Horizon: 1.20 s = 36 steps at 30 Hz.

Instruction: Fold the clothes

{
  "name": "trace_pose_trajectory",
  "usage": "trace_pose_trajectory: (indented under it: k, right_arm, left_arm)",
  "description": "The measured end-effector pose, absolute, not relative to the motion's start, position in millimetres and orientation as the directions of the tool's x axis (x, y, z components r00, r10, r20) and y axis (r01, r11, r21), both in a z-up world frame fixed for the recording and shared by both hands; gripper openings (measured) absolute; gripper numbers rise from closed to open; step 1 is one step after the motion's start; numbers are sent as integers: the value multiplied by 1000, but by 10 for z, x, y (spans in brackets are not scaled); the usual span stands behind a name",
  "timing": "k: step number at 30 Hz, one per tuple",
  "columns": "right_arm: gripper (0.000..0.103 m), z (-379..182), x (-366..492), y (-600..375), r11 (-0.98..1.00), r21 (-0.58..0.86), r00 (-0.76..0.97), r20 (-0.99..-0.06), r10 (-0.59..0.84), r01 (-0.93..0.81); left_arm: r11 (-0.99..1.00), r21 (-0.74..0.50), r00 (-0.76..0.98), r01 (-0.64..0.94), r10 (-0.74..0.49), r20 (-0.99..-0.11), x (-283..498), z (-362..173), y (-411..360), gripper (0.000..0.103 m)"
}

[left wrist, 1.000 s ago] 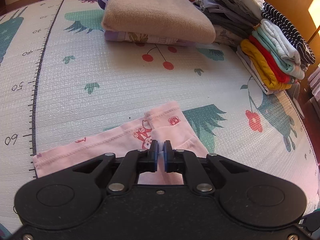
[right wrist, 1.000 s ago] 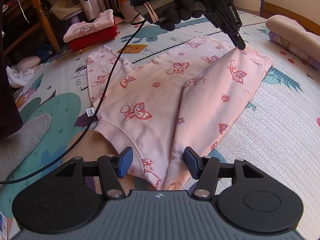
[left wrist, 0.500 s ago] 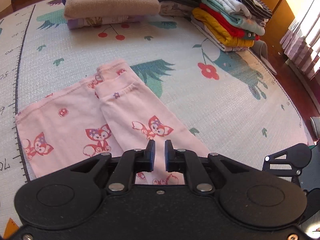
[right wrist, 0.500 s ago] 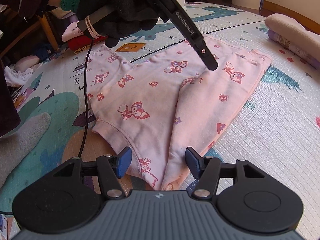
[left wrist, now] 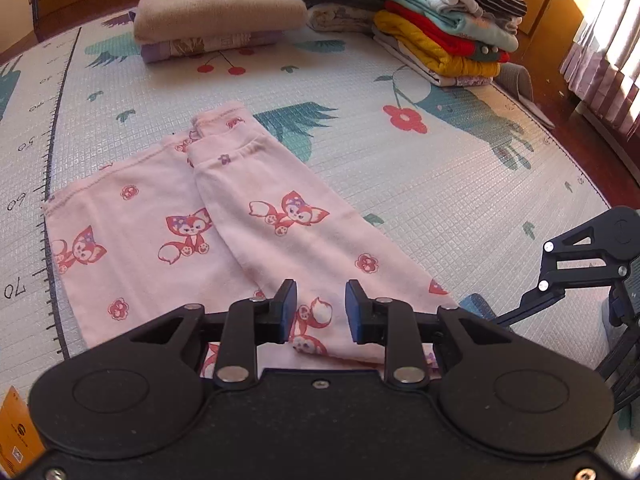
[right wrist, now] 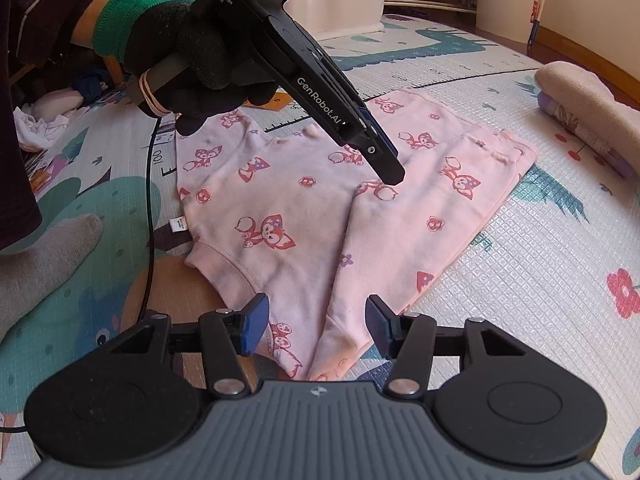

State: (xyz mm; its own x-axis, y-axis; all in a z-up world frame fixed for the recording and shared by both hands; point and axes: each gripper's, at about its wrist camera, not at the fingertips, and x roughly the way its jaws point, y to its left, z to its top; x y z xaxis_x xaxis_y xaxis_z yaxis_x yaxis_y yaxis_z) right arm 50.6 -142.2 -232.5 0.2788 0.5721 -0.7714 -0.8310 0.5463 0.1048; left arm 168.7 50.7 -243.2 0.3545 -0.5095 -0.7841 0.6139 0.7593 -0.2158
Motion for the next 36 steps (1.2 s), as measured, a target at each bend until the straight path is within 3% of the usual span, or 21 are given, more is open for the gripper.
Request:
trace_pose_trajectory:
  k: [4,12,14,21,24,30,36]
  right_arm:
    - [56,-2259,564,-1484,507,105,229,-801,553,-856]
    - [53,-2110,689,-1613,413,97,134,-858,495,-905]
    - [53,-2013,755,-1643,353,76,102,-882,459,-933]
    - [51,-1608,1083,-1544,173,2,60,-934,351,-985]
    - [41,-1519,1218,-1427,156,-5,58,-941,334,-988]
    - [40,-1561,1208,-954,250,68,47,-902,428,-966]
    - [40,-1774,815,-428,414,237,41,-827,560,-879]
  left_arm:
    - [770,-192,334,609,-468,-818,1596,-2613,475,29]
    - [864,-265,430,429,-453,-781,1241,-2396,1084,33]
    - [883,-296,449,363,-445,-775,1095,-2375,1287,53]
    - [898,-421,491,129,-427,-759,625,-2301,1927,60]
    - [904,-427,514,35,-383,-768,431,-2286,2172,61]
    - [859,-450,585,-243,-240,-774,103,-2406,2759,61]
    - [753,-473,634,-457,-96,-767,-96,-2542,3247,61]
